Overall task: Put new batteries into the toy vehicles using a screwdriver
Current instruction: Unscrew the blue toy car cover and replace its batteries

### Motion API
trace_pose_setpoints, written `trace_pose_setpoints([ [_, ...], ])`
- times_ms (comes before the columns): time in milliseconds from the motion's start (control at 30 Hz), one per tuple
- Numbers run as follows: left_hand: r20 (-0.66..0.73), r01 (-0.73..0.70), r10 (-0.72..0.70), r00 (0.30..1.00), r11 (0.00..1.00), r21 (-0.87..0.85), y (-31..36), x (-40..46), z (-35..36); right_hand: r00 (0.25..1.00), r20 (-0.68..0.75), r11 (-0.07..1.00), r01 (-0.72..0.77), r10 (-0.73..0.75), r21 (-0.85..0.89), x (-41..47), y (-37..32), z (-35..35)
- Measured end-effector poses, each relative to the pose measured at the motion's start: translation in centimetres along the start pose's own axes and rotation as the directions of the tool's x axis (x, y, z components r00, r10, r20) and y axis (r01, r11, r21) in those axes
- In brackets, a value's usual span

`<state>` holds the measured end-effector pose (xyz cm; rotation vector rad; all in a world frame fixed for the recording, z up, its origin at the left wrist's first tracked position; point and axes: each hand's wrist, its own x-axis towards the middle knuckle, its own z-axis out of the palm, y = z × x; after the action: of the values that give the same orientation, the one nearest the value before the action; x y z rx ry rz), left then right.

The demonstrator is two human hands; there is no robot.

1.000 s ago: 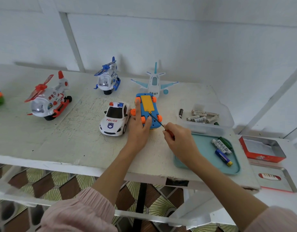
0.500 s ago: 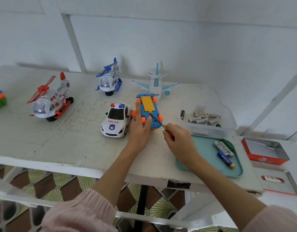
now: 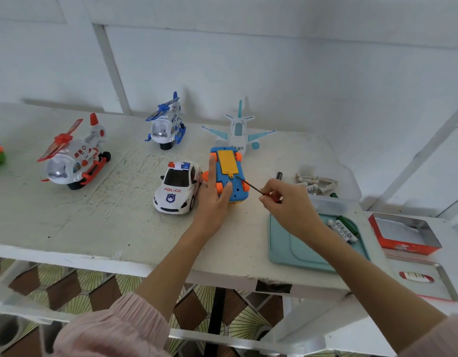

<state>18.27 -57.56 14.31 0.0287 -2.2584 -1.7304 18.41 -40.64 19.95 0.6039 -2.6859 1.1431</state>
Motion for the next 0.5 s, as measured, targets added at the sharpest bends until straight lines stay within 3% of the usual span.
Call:
trace_pose_setpoints([
  [500, 0.024, 0.096, -0.093, 0.995, 0.982, -0.163, 2.4, -0.1, 0.0, 0.992, -0.078, 0.995, 0.098, -0.099, -0.010, 0.7, -0.2, 0.7],
])
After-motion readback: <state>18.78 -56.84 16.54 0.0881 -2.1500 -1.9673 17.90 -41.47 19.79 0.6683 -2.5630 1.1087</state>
